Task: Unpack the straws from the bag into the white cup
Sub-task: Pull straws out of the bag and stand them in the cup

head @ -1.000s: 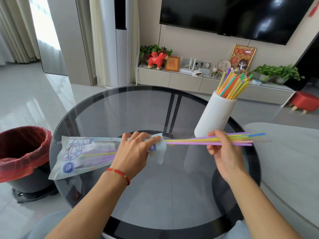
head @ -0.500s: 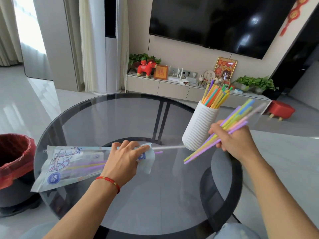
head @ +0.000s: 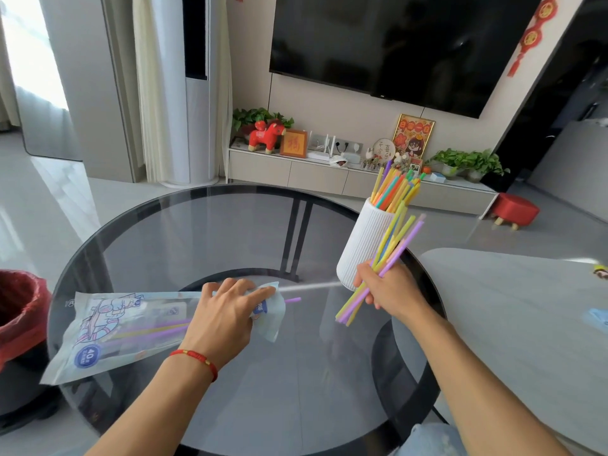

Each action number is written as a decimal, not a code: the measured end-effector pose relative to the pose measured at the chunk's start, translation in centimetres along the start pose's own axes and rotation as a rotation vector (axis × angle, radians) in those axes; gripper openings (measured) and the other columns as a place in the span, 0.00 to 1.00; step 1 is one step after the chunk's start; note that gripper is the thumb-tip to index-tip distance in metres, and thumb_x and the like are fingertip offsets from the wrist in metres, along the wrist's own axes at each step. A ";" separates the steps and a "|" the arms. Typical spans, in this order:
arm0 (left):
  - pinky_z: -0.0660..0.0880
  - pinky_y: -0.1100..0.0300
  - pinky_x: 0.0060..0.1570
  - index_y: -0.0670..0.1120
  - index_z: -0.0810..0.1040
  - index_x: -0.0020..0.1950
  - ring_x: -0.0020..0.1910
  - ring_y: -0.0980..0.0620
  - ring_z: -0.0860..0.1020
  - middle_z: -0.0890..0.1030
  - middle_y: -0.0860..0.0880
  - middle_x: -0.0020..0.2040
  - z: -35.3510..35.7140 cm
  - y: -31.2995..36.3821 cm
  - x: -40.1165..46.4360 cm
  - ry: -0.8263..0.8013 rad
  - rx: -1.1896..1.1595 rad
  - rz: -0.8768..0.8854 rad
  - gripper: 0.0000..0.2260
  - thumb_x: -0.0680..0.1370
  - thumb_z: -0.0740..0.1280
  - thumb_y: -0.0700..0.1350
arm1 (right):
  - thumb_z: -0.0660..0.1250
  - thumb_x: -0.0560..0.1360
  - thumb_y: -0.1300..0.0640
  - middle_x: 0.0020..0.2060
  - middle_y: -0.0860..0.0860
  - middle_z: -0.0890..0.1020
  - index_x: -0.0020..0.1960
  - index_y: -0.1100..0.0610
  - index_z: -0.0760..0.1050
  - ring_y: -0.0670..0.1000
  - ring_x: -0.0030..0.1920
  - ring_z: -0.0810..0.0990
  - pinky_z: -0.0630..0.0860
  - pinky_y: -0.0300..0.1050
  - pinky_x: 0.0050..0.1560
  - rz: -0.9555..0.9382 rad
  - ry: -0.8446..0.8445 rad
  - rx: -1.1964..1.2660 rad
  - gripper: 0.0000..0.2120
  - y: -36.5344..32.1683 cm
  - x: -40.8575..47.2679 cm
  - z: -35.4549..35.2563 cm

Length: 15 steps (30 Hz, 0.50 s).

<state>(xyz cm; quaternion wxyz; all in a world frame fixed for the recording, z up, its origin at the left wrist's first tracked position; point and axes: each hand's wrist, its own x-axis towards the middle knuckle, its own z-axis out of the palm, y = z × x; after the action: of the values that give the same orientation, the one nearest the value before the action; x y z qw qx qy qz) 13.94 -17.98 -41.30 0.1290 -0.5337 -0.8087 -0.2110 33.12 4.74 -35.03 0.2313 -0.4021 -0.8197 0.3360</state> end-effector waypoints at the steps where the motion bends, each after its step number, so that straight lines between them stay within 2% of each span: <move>1: 0.72 0.47 0.49 0.58 0.78 0.63 0.51 0.43 0.78 0.81 0.51 0.54 0.0 0.0 0.1 0.005 -0.003 0.001 0.28 0.68 0.70 0.34 | 0.65 0.79 0.53 0.23 0.51 0.81 0.35 0.56 0.83 0.45 0.21 0.76 0.76 0.41 0.27 0.003 0.007 0.011 0.16 0.0 0.0 -0.2; 4: 0.72 0.47 0.48 0.58 0.78 0.62 0.50 0.44 0.78 0.82 0.52 0.54 0.0 0.1 0.1 0.007 -0.009 0.001 0.27 0.68 0.71 0.34 | 0.66 0.78 0.56 0.23 0.53 0.81 0.34 0.54 0.83 0.47 0.22 0.76 0.75 0.42 0.28 -0.046 0.077 0.096 0.15 -0.8 0.5 -1.9; 7: 0.72 0.47 0.49 0.58 0.77 0.63 0.51 0.44 0.78 0.81 0.52 0.54 0.1 0.1 0.2 0.004 -0.007 0.002 0.28 0.68 0.71 0.34 | 0.65 0.77 0.56 0.25 0.57 0.81 0.34 0.55 0.82 0.52 0.23 0.75 0.73 0.43 0.29 -0.165 0.230 0.268 0.14 -3.2 1.6 -4.9; 10: 0.72 0.47 0.48 0.58 0.78 0.62 0.50 0.44 0.78 0.82 0.52 0.54 0.1 0.1 0.2 0.004 -0.014 0.004 0.28 0.67 0.71 0.34 | 0.64 0.77 0.56 0.24 0.54 0.81 0.36 0.57 0.82 0.51 0.22 0.75 0.73 0.40 0.25 -0.280 0.380 0.405 0.14 -6.3 3.1 -8.7; 15: 0.72 0.47 0.48 0.58 0.78 0.62 0.50 0.44 0.78 0.82 0.51 0.53 0.1 0.1 0.3 0.004 -0.018 0.006 0.28 0.67 0.71 0.34 | 0.62 0.76 0.55 0.23 0.51 0.81 0.37 0.57 0.82 0.48 0.21 0.76 0.73 0.38 0.24 -0.249 0.524 0.335 0.13 -9.0 5.9 -11.6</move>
<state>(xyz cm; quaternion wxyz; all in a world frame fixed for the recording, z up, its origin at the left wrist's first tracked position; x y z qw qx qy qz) 13.92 -17.70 -41.21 0.1266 -0.5370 -0.8048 -0.2187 32.81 9.73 -20.04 0.5363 -0.3278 -0.7086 0.3207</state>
